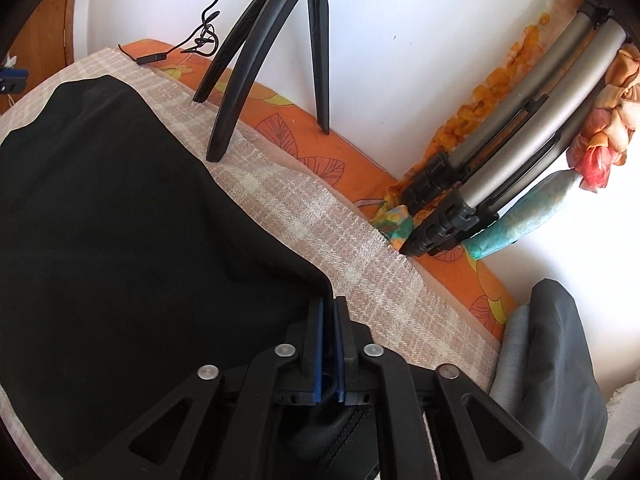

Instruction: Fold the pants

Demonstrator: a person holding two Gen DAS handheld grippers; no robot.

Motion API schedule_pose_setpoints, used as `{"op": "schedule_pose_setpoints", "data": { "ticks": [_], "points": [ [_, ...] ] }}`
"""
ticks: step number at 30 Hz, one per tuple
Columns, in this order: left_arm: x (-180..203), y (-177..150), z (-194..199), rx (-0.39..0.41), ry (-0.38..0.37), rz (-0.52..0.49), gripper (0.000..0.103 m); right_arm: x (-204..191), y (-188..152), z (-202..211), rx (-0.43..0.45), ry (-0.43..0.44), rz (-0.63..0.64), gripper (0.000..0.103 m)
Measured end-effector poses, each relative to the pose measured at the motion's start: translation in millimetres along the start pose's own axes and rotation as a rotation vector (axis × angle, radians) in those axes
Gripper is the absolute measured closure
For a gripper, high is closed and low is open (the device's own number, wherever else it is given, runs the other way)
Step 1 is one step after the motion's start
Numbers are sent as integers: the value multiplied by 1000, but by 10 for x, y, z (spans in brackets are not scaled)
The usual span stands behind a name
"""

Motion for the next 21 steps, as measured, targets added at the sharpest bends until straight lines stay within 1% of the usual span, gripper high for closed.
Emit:
{"op": "schedule_pose_setpoints", "data": {
  "ticks": [1, 2, 4, 6, 8, 12, 13, 14, 15, 17, 19, 21],
  "points": [
    [7, -89, 17, -10, -9, -3, 66, -2, 29, 49, 14, -5, -9, 73],
    [13, -162, 8, -27, -21, -3, 66, 0, 62, 116, 36, -10, -21, 64],
    [25, -303, -34, -75, -61, 23, 66, -21, 120, 274, 72, -13, -48, 63],
    [1, -388, -107, -106, -78, 64, 66, -151, 187, 470, 115, 15, -62, 62],
    [-1, -429, -156, -119, -87, 91, 66, -365, 250, 677, 156, 81, -61, 62],
    [73, -469, -180, -107, -112, 104, 66, -940, 318, 1055, 208, 254, -10, 62],
    [86, -475, -192, -106, -116, 109, 69, -1080, 304, 1121, 212, 296, -1, 62],
    [111, -490, -202, -108, -121, 110, 83, -1214, 290, 1179, 215, 344, 4, 62],
    [127, -500, -216, -111, -118, 104, 89, -1363, 259, 1231, 211, 382, 11, 62],
    [152, -501, -207, -92, -101, 80, 97, -1641, 186, 1286, 198, 433, 49, 63],
    [151, -482, -186, -77, -103, 79, 99, -1887, 104, 1257, 177, 446, 101, 64],
    [141, -447, -169, -62, -95, 79, 100, -2088, 2, 1191, 151, 421, 156, 66]
  ]
}}
Point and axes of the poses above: each gripper's, at about its wrist camera, not at the fingertips, and z roughly against the way its jaws point, x to its right, y to its top, the point moved 4 cm from there along -z, roughly the way its jaws point, and after that the axes turned 10 degrees about x, right-handed, at the moved point
